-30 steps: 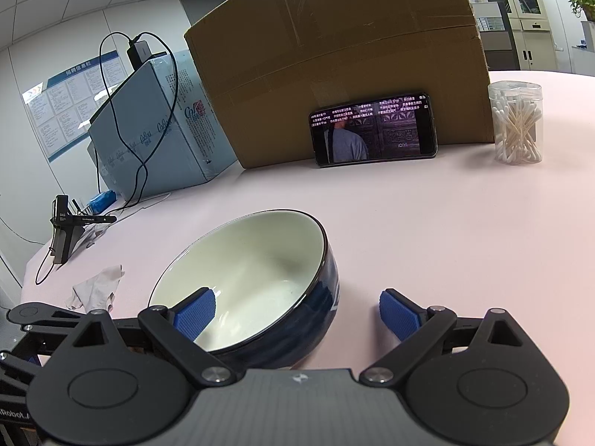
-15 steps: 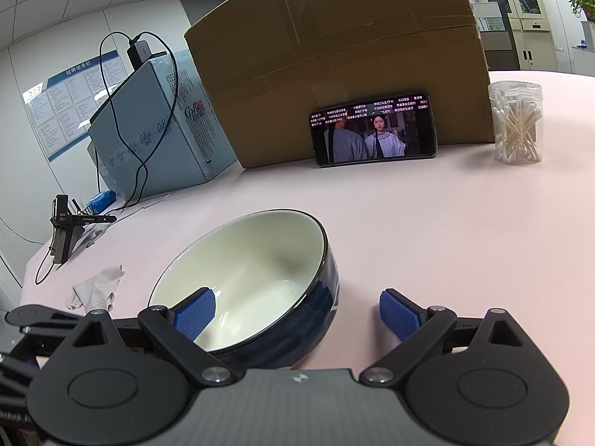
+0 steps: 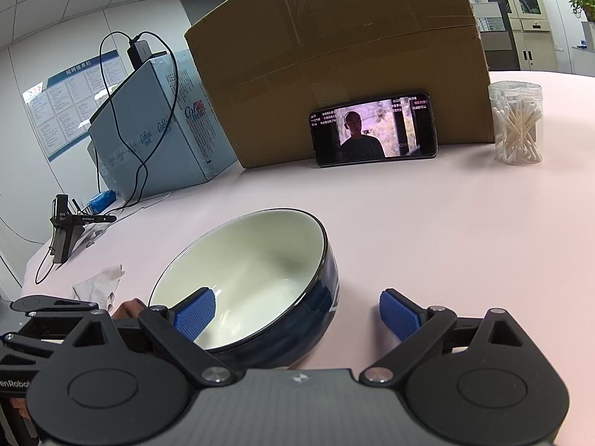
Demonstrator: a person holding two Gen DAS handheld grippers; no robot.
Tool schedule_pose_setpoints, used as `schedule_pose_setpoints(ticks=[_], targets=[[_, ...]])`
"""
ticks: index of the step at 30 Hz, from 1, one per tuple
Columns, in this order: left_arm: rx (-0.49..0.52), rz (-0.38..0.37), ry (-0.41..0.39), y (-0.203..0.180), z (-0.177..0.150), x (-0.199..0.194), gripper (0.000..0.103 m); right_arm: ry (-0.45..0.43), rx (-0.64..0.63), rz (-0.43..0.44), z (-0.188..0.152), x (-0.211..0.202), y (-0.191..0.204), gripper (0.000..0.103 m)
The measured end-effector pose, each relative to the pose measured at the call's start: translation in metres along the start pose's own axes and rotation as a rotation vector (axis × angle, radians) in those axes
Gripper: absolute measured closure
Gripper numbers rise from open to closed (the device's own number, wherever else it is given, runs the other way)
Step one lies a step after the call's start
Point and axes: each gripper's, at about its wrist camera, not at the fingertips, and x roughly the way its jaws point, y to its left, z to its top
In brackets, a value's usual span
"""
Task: Clean bowl
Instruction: 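Rub the brown cloth along the bowl's outer wall with the left gripper while the right gripper holds the rim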
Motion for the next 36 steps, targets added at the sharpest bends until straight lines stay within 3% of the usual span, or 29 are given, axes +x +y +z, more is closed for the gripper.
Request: schedule_pose_setpoints(ticks=[7, 18, 26, 36], targets=[[0.026, -0.057, 0.018, -0.01, 0.0, 0.006, 0.089, 0.0, -0.001, 0.0, 0.0, 0.0, 0.001, 0.006], [-0.009, 0.002, -0.002, 0.003, -0.001, -0.005, 0.089, -0.001, 0.001, 0.001, -0.001, 0.001, 0.002, 0.006], [0.029, -0.055, 0.029, -0.011, -0.002, 0.003, 0.089, -0.002, 0.0, 0.001, 0.0, 0.001, 0.002, 0.006], [0.011, -0.019, 0.035, -0.003, -0.003, 0.001, 0.089, -0.002, 0.001, 0.002, 0.0, 0.002, 0.002, 0.006]])
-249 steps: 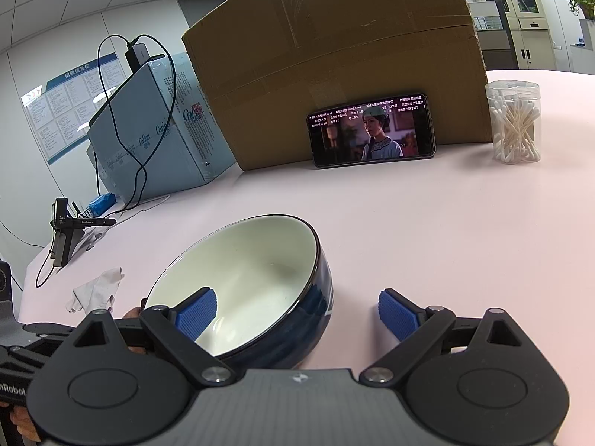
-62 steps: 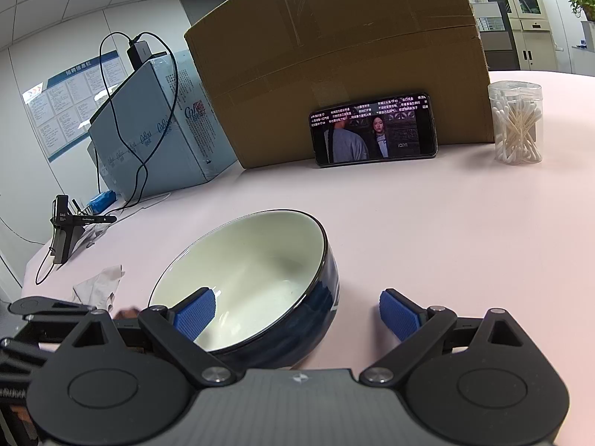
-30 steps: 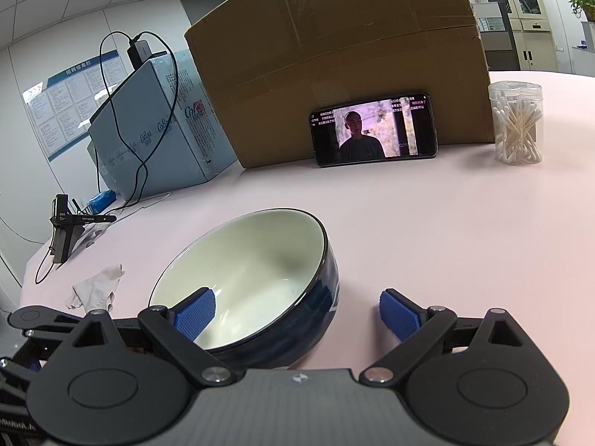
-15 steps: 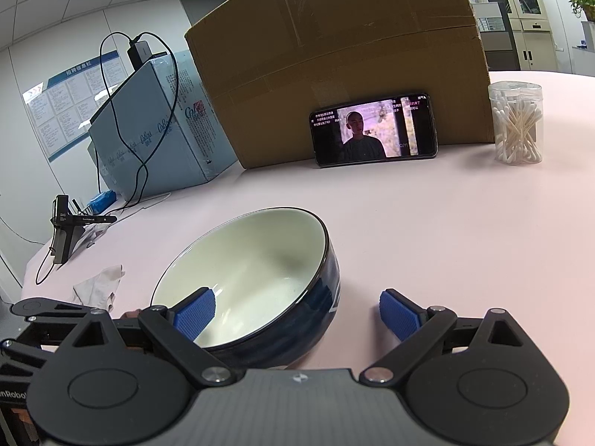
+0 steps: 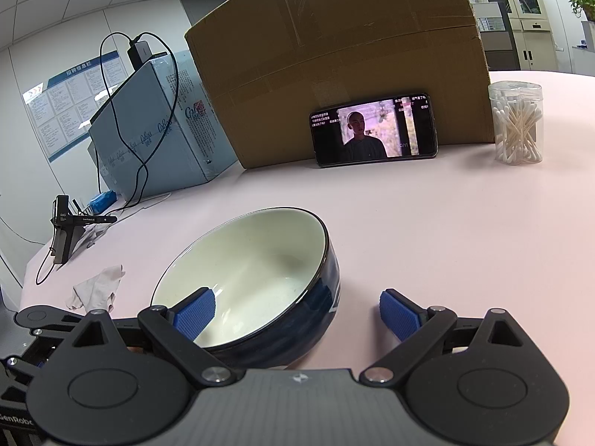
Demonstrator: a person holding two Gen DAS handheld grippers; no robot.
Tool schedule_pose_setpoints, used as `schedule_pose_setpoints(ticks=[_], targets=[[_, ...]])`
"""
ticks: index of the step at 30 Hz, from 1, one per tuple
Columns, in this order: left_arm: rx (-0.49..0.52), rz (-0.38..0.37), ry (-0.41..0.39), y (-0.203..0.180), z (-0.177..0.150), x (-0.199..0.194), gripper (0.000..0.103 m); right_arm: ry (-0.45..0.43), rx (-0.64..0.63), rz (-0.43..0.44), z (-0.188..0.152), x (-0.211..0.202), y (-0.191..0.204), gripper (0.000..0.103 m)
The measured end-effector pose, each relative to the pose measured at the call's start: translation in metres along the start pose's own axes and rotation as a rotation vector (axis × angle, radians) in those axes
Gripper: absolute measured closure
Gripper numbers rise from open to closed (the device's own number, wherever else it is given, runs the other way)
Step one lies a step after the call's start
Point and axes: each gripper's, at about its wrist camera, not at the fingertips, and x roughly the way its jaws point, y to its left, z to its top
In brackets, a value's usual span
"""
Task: Clean bowl
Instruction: 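Rub the brown cloth along the bowl's outer wall with the left gripper while the right gripper holds the rim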
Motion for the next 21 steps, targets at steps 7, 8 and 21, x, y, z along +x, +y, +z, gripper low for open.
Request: schedule_pose_setpoints(ticks=[7, 8, 21], targets=[[-0.021, 0.043, -0.009, 0.007, 0.0, -0.003, 0.089, 0.0, 0.0, 0.0, 0.0, 0.0, 0.0, 0.006], [-0.023, 0.047, -0.009, 0.007, 0.0, -0.003, 0.089, 0.0, 0.0, 0.0, 0.0, 0.0, 0.0, 0.006], [-0.057, 0.114, -0.029, 0.02, -0.001, -0.011, 0.089, 0.0, -0.001, 0.0, 0.0, 0.0, -0.001, 0.006]])
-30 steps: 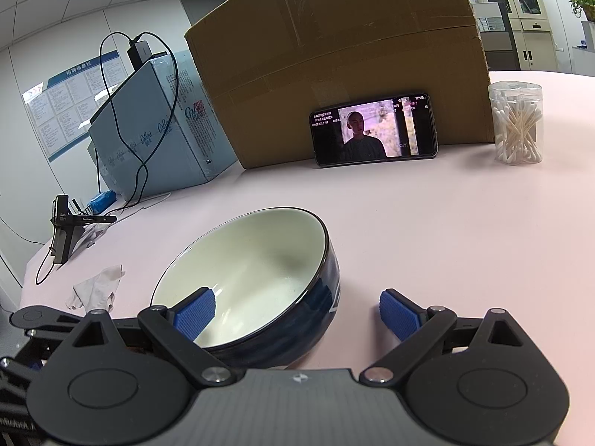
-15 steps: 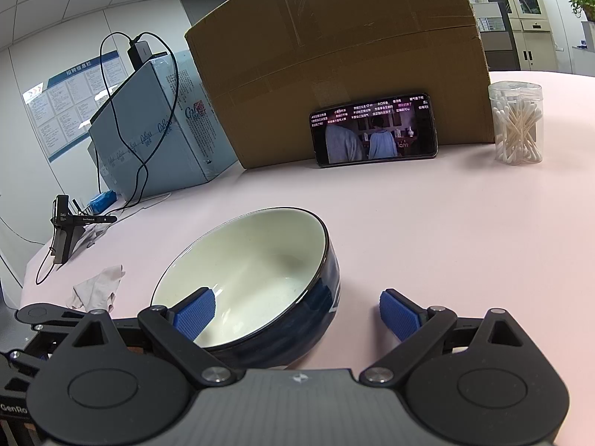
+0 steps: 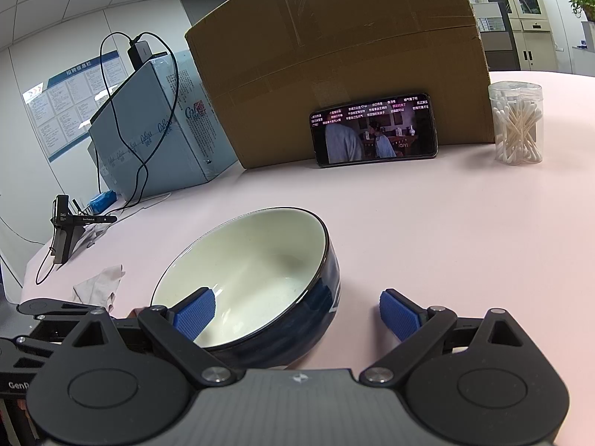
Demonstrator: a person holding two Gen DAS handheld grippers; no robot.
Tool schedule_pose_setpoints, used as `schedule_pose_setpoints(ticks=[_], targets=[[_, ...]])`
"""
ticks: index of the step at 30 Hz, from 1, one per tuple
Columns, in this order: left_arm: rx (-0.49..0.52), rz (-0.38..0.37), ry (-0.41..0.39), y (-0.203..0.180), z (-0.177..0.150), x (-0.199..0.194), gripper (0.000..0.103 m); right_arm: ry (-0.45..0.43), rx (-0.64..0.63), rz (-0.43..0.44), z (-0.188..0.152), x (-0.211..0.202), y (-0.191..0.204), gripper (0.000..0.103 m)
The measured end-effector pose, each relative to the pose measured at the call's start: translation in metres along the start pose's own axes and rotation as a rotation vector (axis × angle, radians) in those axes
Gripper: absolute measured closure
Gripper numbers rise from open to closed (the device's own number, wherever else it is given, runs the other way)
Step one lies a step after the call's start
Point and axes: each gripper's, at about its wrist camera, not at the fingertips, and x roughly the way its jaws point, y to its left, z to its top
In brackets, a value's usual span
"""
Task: Clean bowl
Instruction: 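Rub the brown cloth along the bowl's outer wall with the left gripper while the right gripper holds the rim, then pull the brown cloth away from the bowl with the left gripper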
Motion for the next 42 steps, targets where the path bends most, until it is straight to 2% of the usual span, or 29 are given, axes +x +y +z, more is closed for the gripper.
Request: schedule_pose_setpoints(ticks=[5, 13, 22, 31, 37, 38, 39, 40, 41, 42], targets=[[-0.002, 0.002, -0.014, 0.0, 0.002, -0.002, 0.089, 0.0, 0.0, 0.0, 0.0, 0.0, 0.0, 0.006], [0.041, -0.083, 0.019, -0.017, 0.002, 0.007, 0.089, -0.001, 0.0, 0.0, 0.0, 0.0, 0.0, 0.006], [0.021, -0.045, 0.005, -0.008, 0.003, 0.004, 0.088, -0.001, 0.002, 0.002, 0.0, 0.0, 0.0, 0.006], [0.062, -0.092, 0.03, -0.021, -0.001, 0.007, 0.088, -0.001, 0.001, 0.001, -0.001, -0.001, 0.0, 0.006], [0.074, 0.02, 0.023, -0.013, -0.002, 0.005, 0.088, -0.001, 0.001, 0.002, -0.001, -0.002, 0.0, 0.006], [0.078, 0.032, 0.025, -0.012, -0.003, 0.004, 0.082, -0.001, 0.001, 0.002, -0.001, -0.002, 0.0, 0.006], [0.086, 0.041, 0.03, -0.013, -0.003, 0.004, 0.066, -0.001, 0.001, 0.002, -0.001, -0.002, 0.0, 0.006], [0.099, 0.049, 0.035, -0.015, -0.004, 0.004, 0.055, -0.001, 0.001, 0.002, -0.001, -0.002, 0.0, 0.006], [0.116, 0.057, 0.039, -0.018, -0.006, 0.004, 0.038, -0.001, 0.001, 0.002, -0.001, -0.002, 0.0, 0.006], [0.132, 0.052, 0.043, -0.021, -0.007, 0.004, 0.033, -0.001, 0.001, 0.002, -0.001, -0.002, 0.0, 0.006]])
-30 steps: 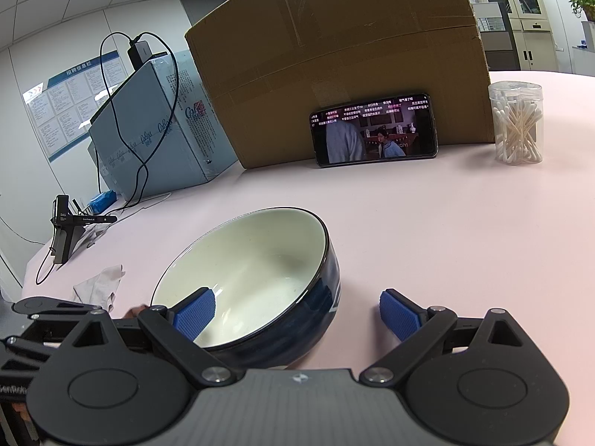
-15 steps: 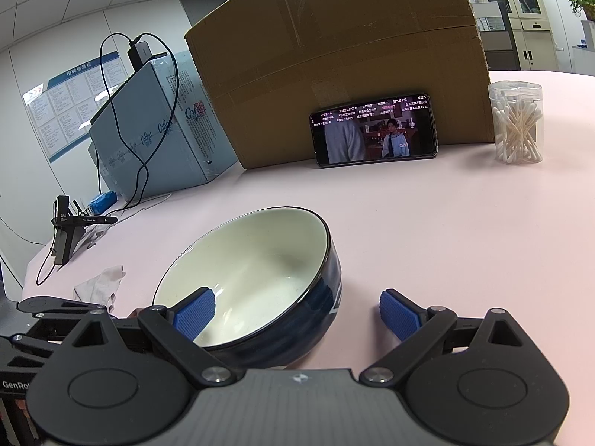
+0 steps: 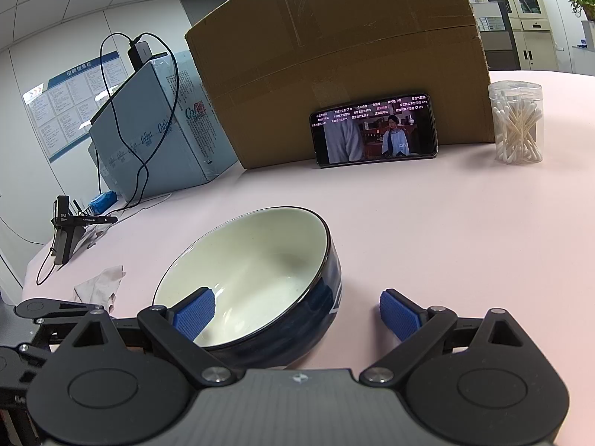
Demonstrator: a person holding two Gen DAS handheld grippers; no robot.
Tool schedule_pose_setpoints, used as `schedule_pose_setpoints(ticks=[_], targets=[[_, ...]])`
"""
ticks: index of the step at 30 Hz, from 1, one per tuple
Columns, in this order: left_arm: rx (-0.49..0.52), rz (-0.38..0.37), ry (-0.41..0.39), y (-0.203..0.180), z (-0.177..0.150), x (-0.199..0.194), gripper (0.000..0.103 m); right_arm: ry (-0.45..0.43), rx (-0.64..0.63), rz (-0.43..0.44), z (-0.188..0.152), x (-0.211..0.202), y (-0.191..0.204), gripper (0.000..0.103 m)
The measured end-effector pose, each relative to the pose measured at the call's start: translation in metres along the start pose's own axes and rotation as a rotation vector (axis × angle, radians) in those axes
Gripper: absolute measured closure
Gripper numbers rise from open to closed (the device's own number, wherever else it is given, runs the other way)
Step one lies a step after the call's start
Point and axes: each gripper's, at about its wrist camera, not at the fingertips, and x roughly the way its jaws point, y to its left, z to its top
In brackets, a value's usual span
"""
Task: Clean bowl
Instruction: 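Pull the brown cloth away from the bowl with the left gripper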
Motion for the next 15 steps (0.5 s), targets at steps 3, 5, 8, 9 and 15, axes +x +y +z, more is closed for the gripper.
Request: schedule_pose_setpoints(ticks=[3, 5, 8, 9, 15], targets=[[0.042, -0.033, 0.013, -0.008, -0.002, 0.0, 0.032, 0.0, 0.0, 0.0, 0.0, 0.0, 0.0, 0.006], [0.058, -0.029, 0.021, -0.01, -0.003, 0.002, 0.033, 0.0, 0.0, 0.0, 0.0, 0.0, 0.0, 0.006], [0.065, -0.027, 0.022, -0.011, -0.002, 0.001, 0.048, 0.0, 0.0, 0.0, 0.0, 0.0, 0.0, 0.006], [0.057, -0.019, 0.021, -0.009, -0.002, 0.001, 0.06, 0.0, 0.0, 0.0, -0.001, -0.001, 0.0, 0.006], [-0.118, 0.022, -0.024, 0.029, 0.002, 0.0, 0.09, 0.0, 0.0, 0.0, -0.001, -0.001, 0.0, 0.006]])
